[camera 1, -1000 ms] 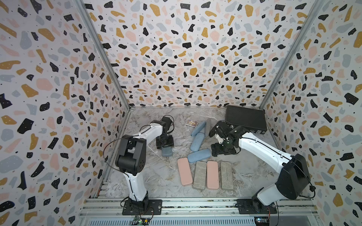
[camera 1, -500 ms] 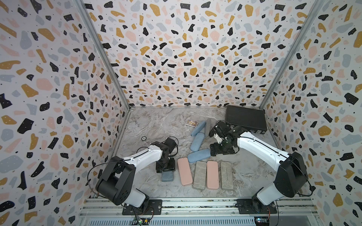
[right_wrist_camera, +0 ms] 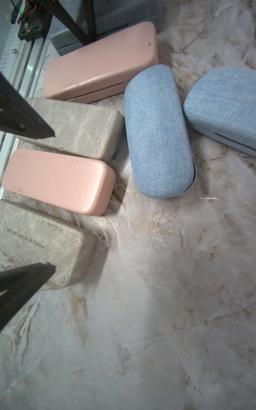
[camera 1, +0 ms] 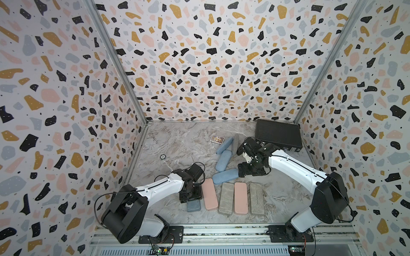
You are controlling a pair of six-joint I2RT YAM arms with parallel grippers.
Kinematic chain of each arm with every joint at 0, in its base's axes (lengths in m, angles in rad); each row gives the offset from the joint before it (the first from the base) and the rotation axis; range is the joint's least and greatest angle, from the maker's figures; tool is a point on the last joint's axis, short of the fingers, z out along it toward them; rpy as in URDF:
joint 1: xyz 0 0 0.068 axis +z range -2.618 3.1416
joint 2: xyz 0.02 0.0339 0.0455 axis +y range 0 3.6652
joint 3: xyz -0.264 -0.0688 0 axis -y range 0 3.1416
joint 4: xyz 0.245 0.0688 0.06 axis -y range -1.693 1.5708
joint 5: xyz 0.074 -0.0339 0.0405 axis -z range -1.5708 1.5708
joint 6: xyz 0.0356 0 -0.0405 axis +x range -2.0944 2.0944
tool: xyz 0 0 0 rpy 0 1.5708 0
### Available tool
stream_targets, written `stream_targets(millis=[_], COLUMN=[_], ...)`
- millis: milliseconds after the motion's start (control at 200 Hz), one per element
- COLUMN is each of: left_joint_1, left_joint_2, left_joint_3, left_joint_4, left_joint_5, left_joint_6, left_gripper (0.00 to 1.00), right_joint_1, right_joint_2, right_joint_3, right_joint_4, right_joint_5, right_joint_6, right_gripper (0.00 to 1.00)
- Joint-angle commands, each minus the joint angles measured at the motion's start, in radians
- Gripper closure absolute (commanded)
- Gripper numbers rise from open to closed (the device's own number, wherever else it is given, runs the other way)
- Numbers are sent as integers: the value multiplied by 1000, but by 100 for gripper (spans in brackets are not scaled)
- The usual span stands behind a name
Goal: Close the glasses case
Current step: Move the glasses case to the center of the board.
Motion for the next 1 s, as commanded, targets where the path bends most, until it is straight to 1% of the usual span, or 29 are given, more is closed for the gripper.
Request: stream_targets(millis=[0,70,115,265,305,370,461,521,541,581,606,671,691,726,771,816,996], left_joint_1=[-27,-37,-43,-49,-49,-50,-50,-49,-50,-50,-50,-49,-49,-50,-50,-49,-50], left_joint_2=[6,9,14,18,17,14,4,-7,-12,-23,-31,-50,-54,-61,-70,-81,-94], left_joint_3=[-14,-18,-17,-12,-10,-9,-13,-18,-20,-21,-22,-20,-17,-13,-10,-9,-12], left_joint_4=[28,36,35,21,14,6,-5,-14,-18,-26,-31,-46,-52,-62,-72,-81,-84], left_joint_5=[3,6,6,-1,-3,-3,-1,1,1,1,0,-2,-4,-6,-6,-7,-8], left_joint_6=[-46,-50,-53,-47,-44,-41,-42,-45,-46,-47,-47,-49,-47,-47,-47,-47,-50], left_gripper=[51,50,47,32,29,27,26,26,26,25,26,26,26,26,26,25,25], right_joint_1=[-1,-1,-1,-1,-1,1,2,5,7,11,15,32,40,54,75,94,127], right_joint_2=[-28,-27,-26,-22,-19,-13,2,14,16,23,28,45,50,62,79,99,175], right_joint_3=[-17,-24,-27,-24,-24,-19,-11,-7,-7,-6,-5,7,13,22,39,55,86], right_joint_4=[-7,-8,-7,-3,0,6,11,9,13,19,19,18,17,16,18,24,44], right_joint_5=[-6,-5,-5,-14,-22,-35,-52,-58,-62,-72,-76,-79,-80,-79,-75,-75,-74], right_joint_6=[16,16,16,14,14,12,7,2,1,-5,-7,-13,-15,-18,-19,-16,-4], right_gripper=[10,11,10,10,10,11,11,13,16,28,36,65,72,79,84,87,91])
